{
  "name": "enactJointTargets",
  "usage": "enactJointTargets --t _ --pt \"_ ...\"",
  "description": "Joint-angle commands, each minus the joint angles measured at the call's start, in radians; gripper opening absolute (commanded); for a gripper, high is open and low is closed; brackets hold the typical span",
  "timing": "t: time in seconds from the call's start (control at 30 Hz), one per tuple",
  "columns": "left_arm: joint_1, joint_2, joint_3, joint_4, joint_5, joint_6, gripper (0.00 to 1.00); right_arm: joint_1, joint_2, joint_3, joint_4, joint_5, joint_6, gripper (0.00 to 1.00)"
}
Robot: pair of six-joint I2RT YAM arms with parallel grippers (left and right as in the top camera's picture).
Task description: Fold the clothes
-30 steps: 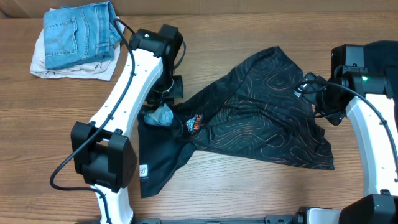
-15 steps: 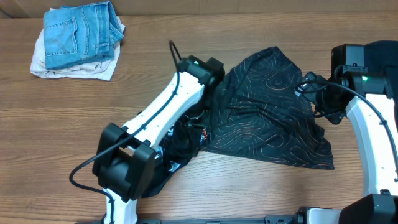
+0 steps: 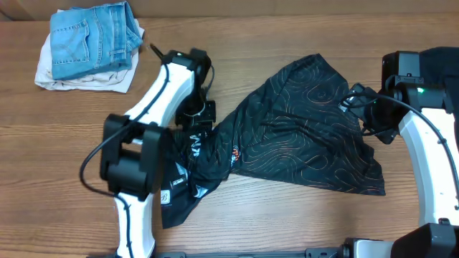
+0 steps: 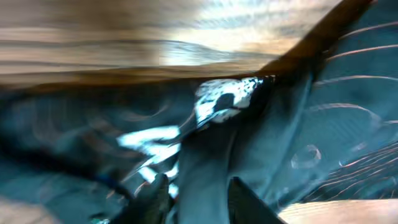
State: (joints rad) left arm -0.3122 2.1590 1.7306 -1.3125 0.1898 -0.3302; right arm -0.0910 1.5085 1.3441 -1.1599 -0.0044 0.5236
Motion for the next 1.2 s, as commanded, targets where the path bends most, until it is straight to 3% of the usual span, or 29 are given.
enactJointTargets --t 0.0,0.1,0.27,0.37,0.5,0.67,0.83,0.97,1.17 --pt "-0.013 0.055 0.01 -0.011 0.117 0.074 0.3 -0.004 0.001 -0.003 0.003 -0.01 -0.004 0.96" --pt "-0.014 0.056 0.01 -0.016 0.11 0.077 0.41 -0.004 0.001 -0.003 0.006 -0.01 -0.004 0.96" --pt "-0.014 0.065 -0.007 -0.013 0.098 0.076 0.4 -0.004 0.001 -0.003 0.006 -0.01 -0.003 0.96" --pt "-0.018 0.08 -0.015 -0.019 0.095 0.076 0.22 -0.004 0.001 -0.003 0.005 -0.01 -0.004 0.96" --pt "-0.018 0.084 -0.016 -0.018 0.094 0.076 0.04 -0.004 0.001 -0.003 0.002 -0.01 -0.004 0.96" --pt "-0.015 0.083 0.025 -0.061 0.084 0.076 0.04 -0.004 0.001 -0.003 0.003 -0.01 -0.004 0.96" --pt "-0.024 0.027 0.225 -0.188 -0.095 0.053 0.04 -0.004 0.001 -0.003 0.002 -0.01 -0.004 0.96" --pt "-0.041 -0.034 0.349 -0.253 -0.145 0.046 0.04 -0.004 0.001 -0.003 0.002 -0.01 -0.004 0.96" --pt "-0.05 -0.128 0.371 -0.294 -0.171 0.032 0.04 -0.004 0.001 -0.003 0.002 -0.01 -0.004 0.96"
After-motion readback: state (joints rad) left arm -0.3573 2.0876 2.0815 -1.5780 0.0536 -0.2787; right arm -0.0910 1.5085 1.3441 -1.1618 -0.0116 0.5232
